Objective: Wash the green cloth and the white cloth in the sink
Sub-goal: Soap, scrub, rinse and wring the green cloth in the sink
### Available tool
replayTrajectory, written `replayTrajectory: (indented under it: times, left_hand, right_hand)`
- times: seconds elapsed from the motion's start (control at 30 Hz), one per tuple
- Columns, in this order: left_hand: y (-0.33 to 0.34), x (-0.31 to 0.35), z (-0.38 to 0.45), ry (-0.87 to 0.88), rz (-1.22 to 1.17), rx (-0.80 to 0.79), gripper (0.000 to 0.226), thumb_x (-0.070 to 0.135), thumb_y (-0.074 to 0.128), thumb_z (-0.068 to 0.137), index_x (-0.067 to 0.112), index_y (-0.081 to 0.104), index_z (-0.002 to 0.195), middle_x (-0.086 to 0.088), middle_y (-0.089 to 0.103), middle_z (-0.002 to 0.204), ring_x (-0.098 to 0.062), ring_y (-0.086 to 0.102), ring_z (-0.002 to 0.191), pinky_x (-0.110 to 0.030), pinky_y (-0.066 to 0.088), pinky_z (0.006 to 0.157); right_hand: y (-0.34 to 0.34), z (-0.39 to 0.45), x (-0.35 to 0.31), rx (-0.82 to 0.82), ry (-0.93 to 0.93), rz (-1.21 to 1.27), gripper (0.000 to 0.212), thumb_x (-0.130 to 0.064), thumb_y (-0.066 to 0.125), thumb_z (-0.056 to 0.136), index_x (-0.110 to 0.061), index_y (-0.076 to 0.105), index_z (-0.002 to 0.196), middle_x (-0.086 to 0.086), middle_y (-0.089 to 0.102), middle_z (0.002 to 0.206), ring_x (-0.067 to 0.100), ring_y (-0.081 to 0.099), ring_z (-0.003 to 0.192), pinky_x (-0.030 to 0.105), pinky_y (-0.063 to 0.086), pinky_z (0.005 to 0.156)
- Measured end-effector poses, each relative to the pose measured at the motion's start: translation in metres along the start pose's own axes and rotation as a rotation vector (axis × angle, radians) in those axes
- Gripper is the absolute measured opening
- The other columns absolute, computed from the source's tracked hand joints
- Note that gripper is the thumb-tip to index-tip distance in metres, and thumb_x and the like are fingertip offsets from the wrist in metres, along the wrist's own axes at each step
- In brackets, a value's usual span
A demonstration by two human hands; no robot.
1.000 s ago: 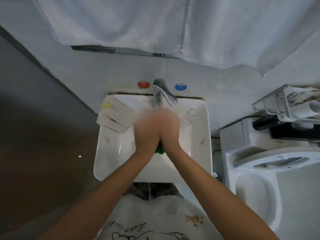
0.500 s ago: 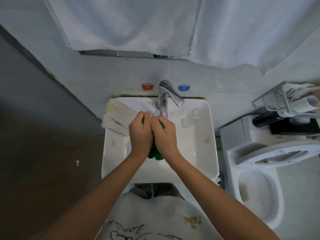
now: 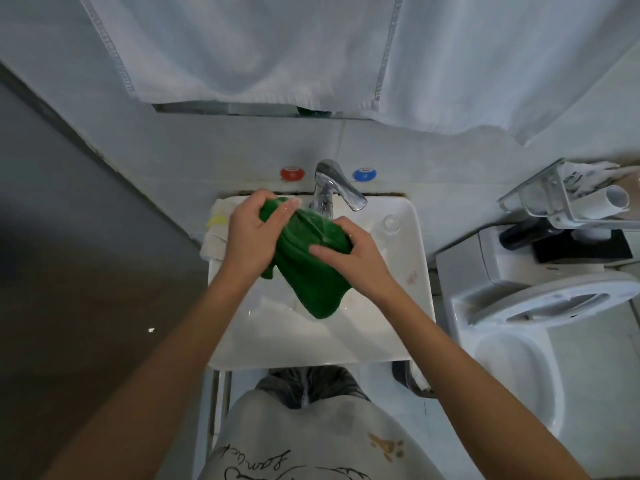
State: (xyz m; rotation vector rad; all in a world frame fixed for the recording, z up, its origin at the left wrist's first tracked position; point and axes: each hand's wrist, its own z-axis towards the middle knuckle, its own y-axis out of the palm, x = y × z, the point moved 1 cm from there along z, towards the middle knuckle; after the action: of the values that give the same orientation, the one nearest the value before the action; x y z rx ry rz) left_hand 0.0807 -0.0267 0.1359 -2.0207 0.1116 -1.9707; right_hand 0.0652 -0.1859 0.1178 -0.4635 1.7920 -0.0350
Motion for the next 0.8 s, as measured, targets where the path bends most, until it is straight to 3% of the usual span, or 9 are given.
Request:
replayTrajectory:
  times: [0.13,0.2,0.27,0.43,0.53,0.63,0.73,0.8]
  left_hand:
    - [-0.026,-0.004,0.008,0.021,0.171,-0.233,0.022,0.020,0.071,0.082,0.014,0.053,0.071,0.004,0.052,0.064,0.000,0.050,0.054,-0.012,0.040,0.050]
    - [-0.032,-0.007,0.010,0.008,0.227,-0.347,0.024,0.021,0.075,0.077,0.011,0.055,0.071,0.001,0.054,0.064,-0.002,0.049,0.054,-0.016,0.039,0.052]
    - [-0.037,-0.009,0.009,-0.015,0.286,-0.435,0.026,0.023,0.076,0.076,0.006,0.056,0.073,-0.006,0.055,0.065,-0.007,0.049,0.056,-0.024,0.039,0.054]
    - [-0.039,-0.011,0.006,-0.082,0.236,-0.574,0.023,0.018,0.072,0.080,0.007,0.054,0.072,-0.009,0.056,0.067,-0.017,0.059,0.057,-0.033,0.048,0.056]
    - [-0.036,-0.011,0.006,-0.114,0.254,-0.701,0.023,0.014,0.070,0.082,0.006,0.049,0.076,0.001,0.053,0.063,-0.006,0.055,0.055,-0.020,0.042,0.051]
    - [-0.030,-0.012,0.004,-0.205,0.300,-0.765,0.020,0.013,0.068,0.085,0.011,0.048,0.082,0.001,0.063,0.069,-0.011,0.067,0.062,-0.022,0.050,0.052]
    - [-0.023,-0.016,0.002,-0.200,0.404,-0.674,0.019,0.021,0.065,0.088,0.021,0.048,0.098,-0.004,0.063,0.078,-0.013,0.063,0.062,-0.028,0.050,0.053]
    - [-0.016,-0.019,-0.001,-0.130,0.500,-0.606,0.029,0.027,0.061,0.090,0.027,0.046,0.115,-0.003,0.063,0.086,-0.015,0.061,0.068,-0.032,0.050,0.058]
  right_hand:
    - [-0.017,0.000,0.000,-0.264,0.060,-0.345,0.036,-0.029,0.082,0.071,-0.020,0.066,0.102,0.001,0.071,0.094,0.017,0.067,0.087,0.037,0.057,0.080]
    - [-0.024,0.005,-0.003,-0.297,0.024,-0.566,0.023,-0.026,0.078,0.074,-0.014,0.069,0.092,0.003,0.070,0.084,0.018,0.065,0.078,0.039,0.056,0.076]
    - [-0.033,0.009,-0.006,-0.324,0.015,-0.614,0.009,-0.019,0.073,0.078,-0.012,0.067,0.079,0.003,0.065,0.073,0.018,0.061,0.068,0.037,0.055,0.070]
    - [-0.053,0.014,-0.006,-0.423,0.057,-0.438,0.022,-0.006,0.064,0.082,-0.023,0.055,0.070,-0.006,0.055,0.066,0.005,0.055,0.060,0.016,0.044,0.057]
    - [-0.055,0.015,0.005,-0.432,0.049,-0.346,0.026,0.003,0.058,0.082,-0.021,0.050,0.073,-0.005,0.052,0.069,0.000,0.051,0.059,0.014,0.042,0.058]
    - [-0.054,0.015,0.018,-0.402,0.045,-0.238,0.023,0.007,0.053,0.084,-0.015,0.047,0.079,-0.002,0.049,0.071,0.003,0.048,0.061,0.020,0.040,0.059]
    - [-0.049,0.012,0.025,-0.364,0.055,-0.004,0.013,-0.004,0.055,0.086,-0.016,0.051,0.089,-0.001,0.055,0.080,0.007,0.055,0.073,0.021,0.045,0.066]
    - [-0.043,0.009,0.027,-0.303,0.085,0.200,0.017,-0.024,0.057,0.086,-0.012,0.055,0.097,0.000,0.063,0.090,0.013,0.062,0.086,0.025,0.051,0.076]
